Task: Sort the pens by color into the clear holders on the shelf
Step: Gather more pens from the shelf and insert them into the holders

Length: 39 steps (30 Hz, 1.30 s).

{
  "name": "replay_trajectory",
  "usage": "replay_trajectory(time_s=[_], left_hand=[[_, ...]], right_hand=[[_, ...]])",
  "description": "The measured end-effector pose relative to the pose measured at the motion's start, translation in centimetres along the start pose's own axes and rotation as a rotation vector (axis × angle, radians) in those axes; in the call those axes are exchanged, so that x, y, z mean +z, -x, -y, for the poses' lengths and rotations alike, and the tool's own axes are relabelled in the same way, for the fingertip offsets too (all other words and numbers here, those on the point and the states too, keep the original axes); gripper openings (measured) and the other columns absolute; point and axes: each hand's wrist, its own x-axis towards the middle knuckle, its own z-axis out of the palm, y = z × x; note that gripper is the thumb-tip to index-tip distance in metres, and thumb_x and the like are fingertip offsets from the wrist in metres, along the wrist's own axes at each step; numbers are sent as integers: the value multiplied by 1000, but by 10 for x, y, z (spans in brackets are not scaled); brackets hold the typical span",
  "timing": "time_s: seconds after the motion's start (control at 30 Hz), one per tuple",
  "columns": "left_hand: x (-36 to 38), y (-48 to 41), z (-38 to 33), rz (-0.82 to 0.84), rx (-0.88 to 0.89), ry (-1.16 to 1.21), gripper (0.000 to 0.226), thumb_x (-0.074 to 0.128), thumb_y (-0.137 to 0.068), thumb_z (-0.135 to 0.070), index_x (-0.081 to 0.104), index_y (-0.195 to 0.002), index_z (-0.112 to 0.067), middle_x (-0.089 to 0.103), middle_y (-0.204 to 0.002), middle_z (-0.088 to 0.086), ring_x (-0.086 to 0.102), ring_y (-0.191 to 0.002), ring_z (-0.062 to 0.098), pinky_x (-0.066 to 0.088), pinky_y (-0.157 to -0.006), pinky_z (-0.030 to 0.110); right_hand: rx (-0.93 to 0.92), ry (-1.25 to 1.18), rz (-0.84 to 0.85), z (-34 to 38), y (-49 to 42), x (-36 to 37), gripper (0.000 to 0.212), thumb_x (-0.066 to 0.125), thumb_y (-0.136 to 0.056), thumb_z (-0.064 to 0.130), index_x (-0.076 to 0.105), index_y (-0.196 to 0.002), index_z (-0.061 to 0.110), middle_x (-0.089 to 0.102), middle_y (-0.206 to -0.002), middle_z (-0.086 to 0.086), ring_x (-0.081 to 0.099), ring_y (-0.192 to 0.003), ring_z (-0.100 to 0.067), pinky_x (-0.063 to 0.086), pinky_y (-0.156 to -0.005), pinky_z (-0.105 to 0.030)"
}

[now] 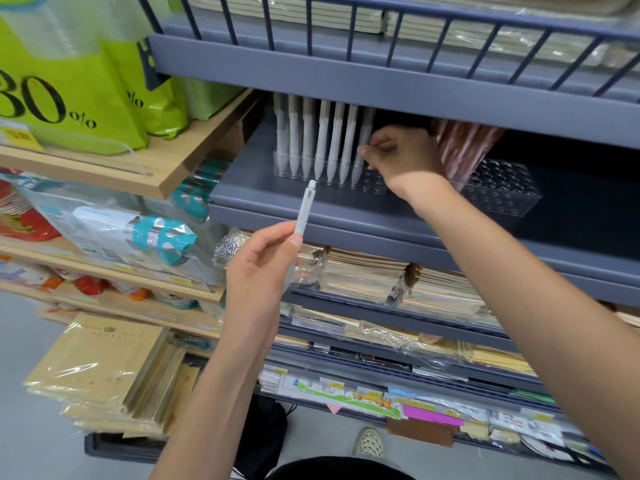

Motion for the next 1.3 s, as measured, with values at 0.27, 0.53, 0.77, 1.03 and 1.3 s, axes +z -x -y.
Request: replay_trajectory(time_s=[0.27,0.53,0.77,1.03,1.3], left_hand=[[7,-20,-11,25,111,3,18,76,-87,-8,76,-96,-23,76,-91,-2,71,-88,13,55,-81,21],[26,-33,-16,156,208,-209,16,73,-90,-6,77,-101,-18,78,-94,0,73,-90,13,55,-82,23],[19,-88,-31,32,386,-561,47,74,-89,-28,49,-128,-22,54,-132,2,52,-118,7,39,-100,9],[19,-170,-38,359,157,-770,88,90,-72,-32,44,-144,-12,60,-140,2,57,-126,15,44,-107,27],[9,-193,-34,393,213,-852,79,92,-65,-42,59,-133,-19,67,-130,-1,61,-119,14,45,-109,37]], right_hand=[[41,-313,-68,12,28,-11,13,65,-90,32,70,-92,20,73,-86,5,68,-80,-10,55,-82,-32],[-59,-518,208,23,80,-17,16,66,-93,23,75,-92,11,74,-79,-1,67,-67,-11,53,-61,-23],[44,-709,-141,15,83,-41,11,39,-99,14,49,-95,16,71,-94,-18,73,-72,-26,59,-64,-32],[-17,-312,-515,11,69,-34,21,58,-87,18,45,-80,33,69,-83,21,66,-91,-10,53,-86,-29],[-116,37,-644,18,38,2,16,64,-90,10,61,-93,-6,41,-73,16,37,-73,12,15,-78,7]])
